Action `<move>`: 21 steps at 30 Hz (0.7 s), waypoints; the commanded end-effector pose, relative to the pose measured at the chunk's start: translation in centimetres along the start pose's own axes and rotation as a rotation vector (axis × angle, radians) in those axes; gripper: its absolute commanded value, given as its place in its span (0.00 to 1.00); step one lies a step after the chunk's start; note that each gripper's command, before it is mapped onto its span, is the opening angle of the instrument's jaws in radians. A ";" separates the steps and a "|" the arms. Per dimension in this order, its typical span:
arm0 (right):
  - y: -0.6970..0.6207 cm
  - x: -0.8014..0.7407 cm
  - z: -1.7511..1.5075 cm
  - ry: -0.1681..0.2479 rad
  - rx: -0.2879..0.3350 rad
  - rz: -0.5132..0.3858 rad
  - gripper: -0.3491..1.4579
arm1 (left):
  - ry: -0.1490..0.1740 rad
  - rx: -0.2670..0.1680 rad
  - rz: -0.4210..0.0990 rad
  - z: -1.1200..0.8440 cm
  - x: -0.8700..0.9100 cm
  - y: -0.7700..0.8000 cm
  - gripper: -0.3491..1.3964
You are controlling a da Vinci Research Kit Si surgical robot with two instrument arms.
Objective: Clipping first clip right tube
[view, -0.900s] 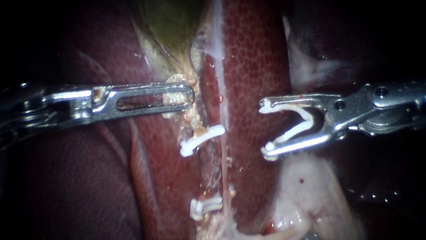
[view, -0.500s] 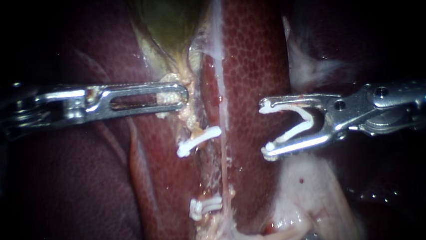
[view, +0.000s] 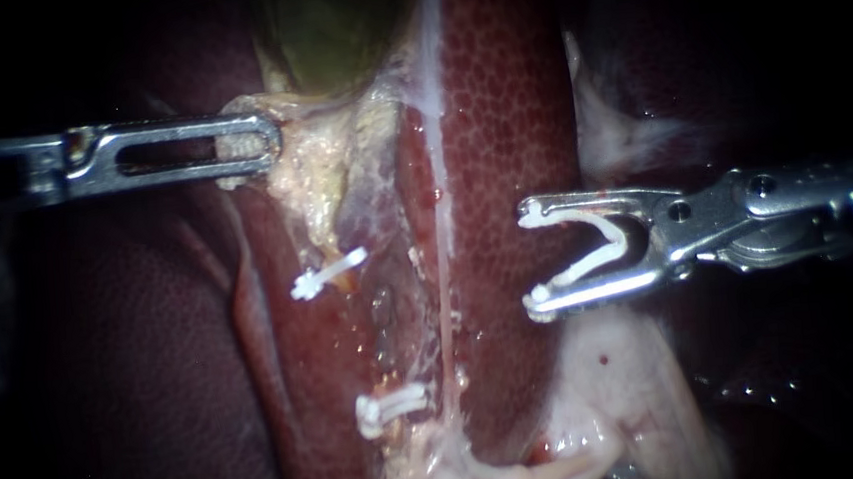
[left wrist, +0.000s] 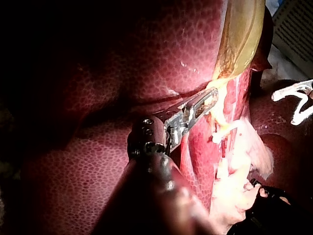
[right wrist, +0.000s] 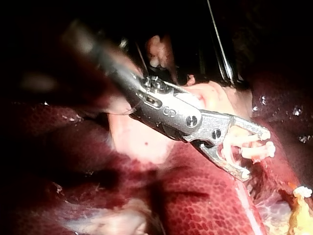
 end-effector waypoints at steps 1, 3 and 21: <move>0.00 -0.01 0.00 0.000 0.001 -0.001 0.52 | -0.002 0.001 -0.001 0.00 0.00 -0.01 0.00; 0.01 -0.04 0.02 0.001 0.005 -0.002 0.52 | -0.003 0.000 -0.001 -0.01 0.01 -0.02 0.00; 0.25 -1.11 0.74 -0.094 0.054 0.077 0.52 | -0.003 0.000 -0.001 -0.02 0.01 -0.03 0.00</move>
